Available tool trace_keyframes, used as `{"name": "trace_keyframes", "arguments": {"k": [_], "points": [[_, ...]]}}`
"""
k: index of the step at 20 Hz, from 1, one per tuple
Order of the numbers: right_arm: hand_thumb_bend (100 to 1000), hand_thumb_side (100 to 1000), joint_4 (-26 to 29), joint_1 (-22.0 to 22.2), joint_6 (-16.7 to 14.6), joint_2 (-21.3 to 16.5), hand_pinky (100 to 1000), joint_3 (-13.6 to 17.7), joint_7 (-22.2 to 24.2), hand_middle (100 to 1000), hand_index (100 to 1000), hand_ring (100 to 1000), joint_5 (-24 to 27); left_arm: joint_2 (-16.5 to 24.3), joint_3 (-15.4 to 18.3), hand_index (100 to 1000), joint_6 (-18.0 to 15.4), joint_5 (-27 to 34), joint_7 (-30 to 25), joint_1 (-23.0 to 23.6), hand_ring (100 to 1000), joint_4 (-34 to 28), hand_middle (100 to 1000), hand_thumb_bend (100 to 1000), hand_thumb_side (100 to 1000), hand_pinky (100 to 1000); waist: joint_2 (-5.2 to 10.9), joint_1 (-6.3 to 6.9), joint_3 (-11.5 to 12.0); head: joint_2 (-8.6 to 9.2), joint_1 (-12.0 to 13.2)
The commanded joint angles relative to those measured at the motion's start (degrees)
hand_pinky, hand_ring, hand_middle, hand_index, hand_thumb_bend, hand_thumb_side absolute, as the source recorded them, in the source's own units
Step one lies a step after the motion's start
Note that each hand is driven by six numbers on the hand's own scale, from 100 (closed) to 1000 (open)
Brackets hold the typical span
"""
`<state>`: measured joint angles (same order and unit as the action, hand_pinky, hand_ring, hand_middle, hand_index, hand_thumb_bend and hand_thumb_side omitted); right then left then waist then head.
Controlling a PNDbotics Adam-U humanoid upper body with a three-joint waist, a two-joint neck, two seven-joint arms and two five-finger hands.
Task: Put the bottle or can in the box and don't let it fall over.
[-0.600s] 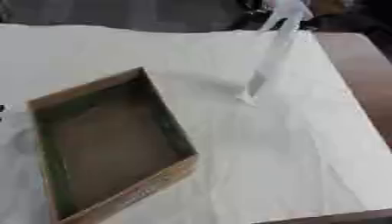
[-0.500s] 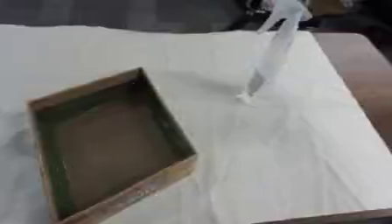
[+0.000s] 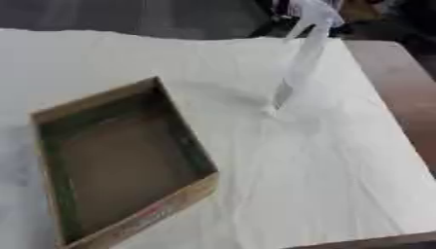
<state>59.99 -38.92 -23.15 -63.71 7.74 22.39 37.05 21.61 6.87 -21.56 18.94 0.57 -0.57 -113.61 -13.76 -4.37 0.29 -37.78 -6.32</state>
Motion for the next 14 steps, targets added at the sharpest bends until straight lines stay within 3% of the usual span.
{"name": "trace_keyframes", "arguments": {"k": [1,6,9,10,14], "points": [[100,583,-2.75,-2.78,-0.98,-1.18,1000,-0.70,3.24,1000,985,1000,-1.76,1.16,-0.02,933,0.01,0.26,-0.32,-0.18,469,-0.98,915,237,801,672,1.16,-0.12,0.29,0.14,-0.91],[100,549,-5.72,-6.08,-2.85,0.23,1000,-1.79,10.17,1000,978,1000,-3.43,1.13,-0.11,933,0.15,0.04,-0.46,-0.23,466,-0.98,915,234,803,671,0.83,-0.31,1.00,0.72,-1.63],[100,530,-6.71,-7.38,-3.89,0.65,1000,-2.40,16.75,1000,973,1000,-5.18,1.17,-0.21,932,0.25,-0.16,-0.55,-0.28,464,-0.98,915,230,803,669,0.64,-0.41,1.26,1.06,-2.02],[100,579,-6.94,-7.70,-4.35,0.63,1000,-2.54,19.41,1000,973,1000,-6.09,1.19,-0.24,932,0.27,-0.22,-0.59,-0.30,464,-0.98,915,229,803,669,0.59,-0.44,1.33,1.15,-2.12],[100,592,-7.04,-8.05,-7.31,-0.05,1000,-3.00,28.34,1000,963,1000,-11.55,1.25,-0.29,932,0.33,-0.42,-0.69,-0.31,462,-0.98,915,228,804,668,0.40,-0.61,1.51,1.44,-2.38]]}}
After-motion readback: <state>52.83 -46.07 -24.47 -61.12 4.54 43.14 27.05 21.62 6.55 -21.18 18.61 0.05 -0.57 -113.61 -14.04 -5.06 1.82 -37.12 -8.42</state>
